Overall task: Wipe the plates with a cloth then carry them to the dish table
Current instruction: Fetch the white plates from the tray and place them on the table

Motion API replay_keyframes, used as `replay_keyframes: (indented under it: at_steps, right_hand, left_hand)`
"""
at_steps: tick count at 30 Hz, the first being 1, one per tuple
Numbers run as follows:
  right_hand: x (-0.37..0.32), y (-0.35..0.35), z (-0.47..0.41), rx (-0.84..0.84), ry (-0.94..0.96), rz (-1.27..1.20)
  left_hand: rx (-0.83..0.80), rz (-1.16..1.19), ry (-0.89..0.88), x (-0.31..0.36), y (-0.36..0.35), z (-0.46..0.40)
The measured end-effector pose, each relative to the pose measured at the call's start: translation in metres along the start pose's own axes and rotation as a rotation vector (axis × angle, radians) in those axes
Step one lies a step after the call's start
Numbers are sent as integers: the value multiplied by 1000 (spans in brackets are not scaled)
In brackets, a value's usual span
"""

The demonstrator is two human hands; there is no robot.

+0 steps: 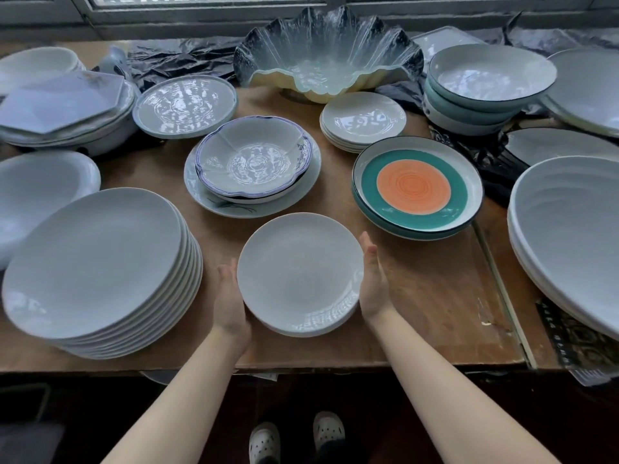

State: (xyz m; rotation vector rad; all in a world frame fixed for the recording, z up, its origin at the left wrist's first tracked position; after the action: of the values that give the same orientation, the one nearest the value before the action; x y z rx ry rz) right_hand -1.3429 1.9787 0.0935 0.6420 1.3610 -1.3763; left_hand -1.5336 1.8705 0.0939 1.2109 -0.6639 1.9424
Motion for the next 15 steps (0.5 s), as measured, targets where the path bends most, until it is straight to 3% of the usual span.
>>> replay_keyframes:
  at_steps: [9,15]
  right_hand:
    - [-12,10,18,-188,21,273]
    - [1,28,48,-279,-98,588]
  left_hand:
    - [-126,-187,-45,-13,15,16]
    - [-322,-709,-279,-24,28,26]
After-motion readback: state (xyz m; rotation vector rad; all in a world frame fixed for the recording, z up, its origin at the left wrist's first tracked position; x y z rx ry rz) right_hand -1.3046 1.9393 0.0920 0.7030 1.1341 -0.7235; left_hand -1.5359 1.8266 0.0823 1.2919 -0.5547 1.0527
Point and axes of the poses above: each hand's wrist, its own z-axis away from the middle knuckle, its own y-axis out of the back of the hand, x = y × z, the point moved 5 cm from there along -z, towards the middle knuckle, and after that the axes turned 14 degrees about -z, right-handed, at the moved point
